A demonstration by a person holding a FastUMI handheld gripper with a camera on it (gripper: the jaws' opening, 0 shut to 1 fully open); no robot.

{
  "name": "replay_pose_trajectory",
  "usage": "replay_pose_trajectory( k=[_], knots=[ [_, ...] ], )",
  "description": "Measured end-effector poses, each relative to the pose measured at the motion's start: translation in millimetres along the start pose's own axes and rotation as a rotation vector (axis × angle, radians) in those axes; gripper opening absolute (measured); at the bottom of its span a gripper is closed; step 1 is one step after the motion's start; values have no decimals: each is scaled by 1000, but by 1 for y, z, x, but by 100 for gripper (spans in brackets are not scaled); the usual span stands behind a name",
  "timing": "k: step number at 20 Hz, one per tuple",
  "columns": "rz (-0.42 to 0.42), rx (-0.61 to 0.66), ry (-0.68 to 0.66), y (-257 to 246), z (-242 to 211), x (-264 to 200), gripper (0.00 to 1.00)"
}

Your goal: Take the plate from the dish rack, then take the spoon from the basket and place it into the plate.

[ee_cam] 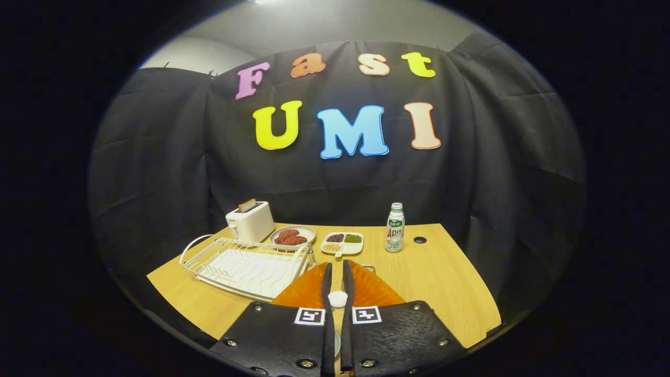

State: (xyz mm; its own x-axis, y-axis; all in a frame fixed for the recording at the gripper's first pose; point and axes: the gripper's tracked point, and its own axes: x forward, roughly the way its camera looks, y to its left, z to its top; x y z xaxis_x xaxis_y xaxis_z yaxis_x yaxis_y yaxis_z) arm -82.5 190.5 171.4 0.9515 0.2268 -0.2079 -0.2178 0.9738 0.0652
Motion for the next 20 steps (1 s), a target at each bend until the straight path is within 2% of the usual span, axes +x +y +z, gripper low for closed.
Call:
replay_pose_trajectory(
  k=[9,14,20],
  knots=[
    [89,-89,148,65,-49,16,5],
    [175,-138,202,101,-72,37,5],
    [215,-157,264,128,-97,52,7]
  ],
)
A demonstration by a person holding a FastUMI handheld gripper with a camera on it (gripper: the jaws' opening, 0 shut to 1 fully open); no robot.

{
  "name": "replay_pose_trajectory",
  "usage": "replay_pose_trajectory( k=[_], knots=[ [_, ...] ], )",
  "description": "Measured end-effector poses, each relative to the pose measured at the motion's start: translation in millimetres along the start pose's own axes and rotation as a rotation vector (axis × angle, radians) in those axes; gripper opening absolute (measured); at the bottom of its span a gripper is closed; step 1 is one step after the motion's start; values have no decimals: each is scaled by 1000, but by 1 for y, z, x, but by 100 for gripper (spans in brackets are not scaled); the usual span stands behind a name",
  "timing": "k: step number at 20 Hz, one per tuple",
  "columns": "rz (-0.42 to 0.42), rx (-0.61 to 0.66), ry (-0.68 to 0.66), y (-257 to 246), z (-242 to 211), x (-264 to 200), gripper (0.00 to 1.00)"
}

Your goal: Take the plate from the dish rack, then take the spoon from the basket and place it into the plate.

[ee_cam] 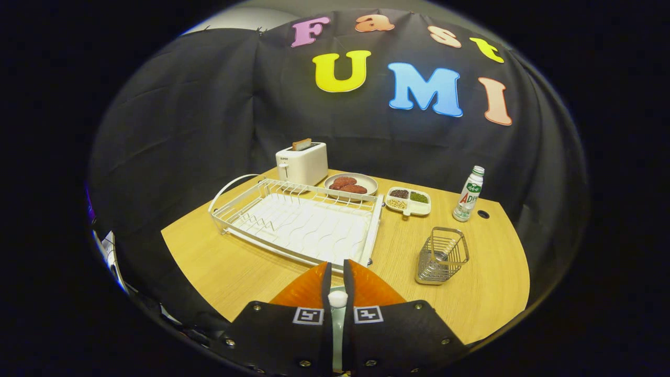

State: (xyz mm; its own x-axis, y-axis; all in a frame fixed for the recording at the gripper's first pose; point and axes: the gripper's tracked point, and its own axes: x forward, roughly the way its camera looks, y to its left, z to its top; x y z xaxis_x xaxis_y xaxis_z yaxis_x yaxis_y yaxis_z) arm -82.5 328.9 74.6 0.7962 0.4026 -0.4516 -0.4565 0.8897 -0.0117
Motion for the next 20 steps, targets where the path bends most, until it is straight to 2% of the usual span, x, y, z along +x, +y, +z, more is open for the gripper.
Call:
replay_pose_trajectory(
  k=[3,7,9,11,14,20],
  knots=[
    [34,-20,29,11,-7,6,11],
    [25,-35,10,8,-1,5,15],
    [-11,-54,-5,-6,5,0,17],
    [-43,-56,-22,-19,11,-3,29],
    [-100,-37,-67,-47,32,-19,29],
    [-268,29,-267,-122,105,-82,29]
  ],
)
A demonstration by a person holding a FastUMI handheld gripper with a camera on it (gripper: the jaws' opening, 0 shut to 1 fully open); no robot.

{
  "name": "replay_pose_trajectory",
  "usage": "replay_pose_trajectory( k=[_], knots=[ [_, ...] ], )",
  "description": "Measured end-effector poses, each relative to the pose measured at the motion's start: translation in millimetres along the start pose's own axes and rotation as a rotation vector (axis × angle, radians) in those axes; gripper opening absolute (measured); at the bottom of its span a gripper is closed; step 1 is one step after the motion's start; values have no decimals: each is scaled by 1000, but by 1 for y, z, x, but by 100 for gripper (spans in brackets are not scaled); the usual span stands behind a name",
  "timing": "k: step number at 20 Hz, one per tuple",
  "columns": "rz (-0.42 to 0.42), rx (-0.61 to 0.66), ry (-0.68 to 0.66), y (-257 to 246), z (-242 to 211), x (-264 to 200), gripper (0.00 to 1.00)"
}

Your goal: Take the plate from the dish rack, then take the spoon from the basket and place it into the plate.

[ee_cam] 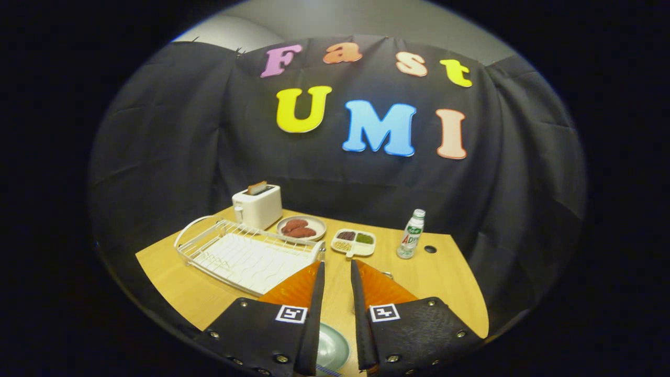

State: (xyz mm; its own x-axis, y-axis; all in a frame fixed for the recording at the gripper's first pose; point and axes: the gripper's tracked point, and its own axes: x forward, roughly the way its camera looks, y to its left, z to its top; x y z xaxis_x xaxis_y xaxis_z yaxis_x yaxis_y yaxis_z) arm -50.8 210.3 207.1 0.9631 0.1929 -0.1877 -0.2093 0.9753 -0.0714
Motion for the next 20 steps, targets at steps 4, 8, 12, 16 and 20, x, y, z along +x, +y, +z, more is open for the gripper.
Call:
replay_pose_trajectory(
  k=[4,8,12,16,20],
  knots=[
    [-107,46,-154,-53,63,-28,29],
    [-148,119,-237,-88,83,-38,73],
    [-179,130,-225,-112,66,-34,96],
    [-166,129,-228,-129,45,-23,96],
    [-167,129,-234,-160,17,-9,96]
  ],
)
